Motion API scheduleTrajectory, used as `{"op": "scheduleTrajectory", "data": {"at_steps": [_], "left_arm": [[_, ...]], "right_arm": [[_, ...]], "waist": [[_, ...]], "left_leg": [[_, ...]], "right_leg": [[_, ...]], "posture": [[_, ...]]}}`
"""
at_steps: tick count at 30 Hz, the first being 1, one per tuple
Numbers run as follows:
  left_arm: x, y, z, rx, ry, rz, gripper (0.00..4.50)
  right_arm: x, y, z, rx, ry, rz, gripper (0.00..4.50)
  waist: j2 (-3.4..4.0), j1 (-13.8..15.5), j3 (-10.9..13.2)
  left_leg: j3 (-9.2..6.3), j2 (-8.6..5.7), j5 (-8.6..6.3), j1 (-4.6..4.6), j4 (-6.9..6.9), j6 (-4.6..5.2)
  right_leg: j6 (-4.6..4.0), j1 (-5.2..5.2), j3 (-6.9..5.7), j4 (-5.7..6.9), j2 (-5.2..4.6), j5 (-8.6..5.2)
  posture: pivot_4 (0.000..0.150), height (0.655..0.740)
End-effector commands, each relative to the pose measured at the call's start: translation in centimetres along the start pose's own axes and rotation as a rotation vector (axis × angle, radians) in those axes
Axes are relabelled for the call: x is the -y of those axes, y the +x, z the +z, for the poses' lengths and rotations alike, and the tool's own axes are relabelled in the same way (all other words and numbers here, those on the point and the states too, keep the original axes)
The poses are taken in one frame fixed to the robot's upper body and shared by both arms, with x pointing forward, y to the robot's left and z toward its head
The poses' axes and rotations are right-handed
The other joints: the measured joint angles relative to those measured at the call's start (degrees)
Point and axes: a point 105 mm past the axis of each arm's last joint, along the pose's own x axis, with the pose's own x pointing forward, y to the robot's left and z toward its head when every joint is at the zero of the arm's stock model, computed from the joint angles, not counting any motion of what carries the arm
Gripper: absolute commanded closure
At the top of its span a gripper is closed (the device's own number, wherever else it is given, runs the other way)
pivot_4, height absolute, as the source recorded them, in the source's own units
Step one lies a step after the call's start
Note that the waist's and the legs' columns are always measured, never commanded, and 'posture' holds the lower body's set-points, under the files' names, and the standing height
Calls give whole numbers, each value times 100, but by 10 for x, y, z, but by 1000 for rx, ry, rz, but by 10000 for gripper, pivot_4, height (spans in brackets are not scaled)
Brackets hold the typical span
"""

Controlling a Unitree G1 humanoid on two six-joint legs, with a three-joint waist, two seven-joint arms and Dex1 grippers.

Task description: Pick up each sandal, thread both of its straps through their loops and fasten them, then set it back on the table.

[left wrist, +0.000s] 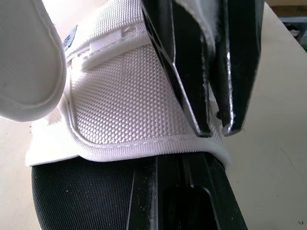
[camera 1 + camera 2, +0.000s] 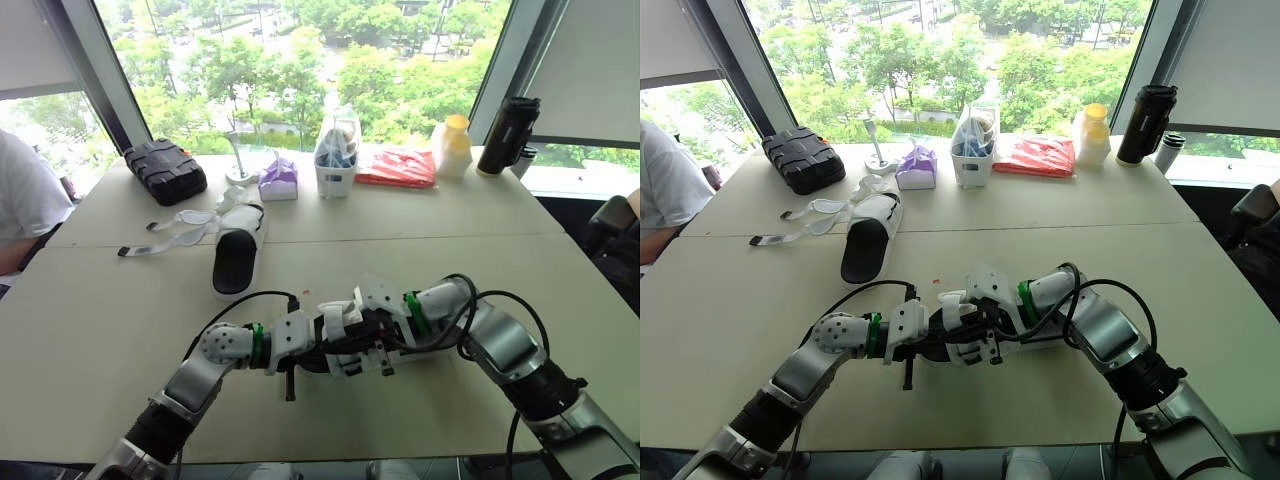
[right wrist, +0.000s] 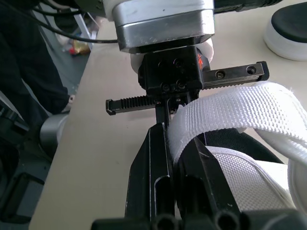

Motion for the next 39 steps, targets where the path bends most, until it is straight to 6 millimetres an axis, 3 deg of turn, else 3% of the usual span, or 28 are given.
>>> {"op": "scheduleTrajectory", "data": {"at_steps": [1,11,14,19,21,24,29,34,39], "left_arm": [[26,-4,-69,-247,-168,-37,45000],[27,-3,-69,-247,-168,-40,45000],[27,-2,-69,-246,-165,-41,45000],[25,-2,-69,-247,-162,-40,45000],[25,-3,-69,-248,-162,-38,45000],[25,-4,-70,-249,-165,-35,45000],[25,-4,-71,-252,-164,-37,45000],[21,-5,-71,-252,-162,-31,45000],[21,-5,-71,-250,-163,-29,45000]], "right_arm": [[-6,1,-11,-52,-14,22,44554],[-6,-6,-24,-134,-56,12,44554],[-7,-11,-25,-147,-54,23,35810],[-7,-24,-20,-165,-52,22,11426],[-9,-38,-9,-154,-43,12,404],[-15,-67,8,-154,-23,-14,92],[-34,-91,22,-133,64,-3,92],[-64,-83,3,-121,221,30,92],[-67,-61,-24,-142,277,-49,92]], "waist": [[-1,1,0],[-5,13,0],[-8,20,-2],[-16,20,4],[-13,30,10],[-7,42,18],[-10,51,24],[-7,77,27],[8,85,32]], "left_leg": [[0,0,0,0,0,0],[0,0,-1,-1,-1,1],[0,-1,-2,-1,-1,2],[-1,-1,-6,-3,0,2],[-1,-1,-7,-4,-1,2],[-2,-2,-5,-13,0,6],[-3,4,-7,-28,-3,7],[-9,8,-14,-54,-1,-4],[-4,9,-5,-80,9,10]], "right_leg": [[0,0,0,0,0,0],[0,2,0,-6,-2,-1],[1,5,0,-9,-2,-1],[1,9,-1,-21,-3,-1],[1,8,-1,-23,-3,-1],[2,4,-3,-25,-4,-1],[2,-4,-18,-39,-4,0],[3,-16,-37,-58,-7,0],[11,-18,-45,-57,-11,19]], "posture": [[1500,7400],[1500,7400],[1500,7400],[1500,7400],[1500,7400],[1500,7400],[1500,7400],[1500,7400],[1500,7400]]}}
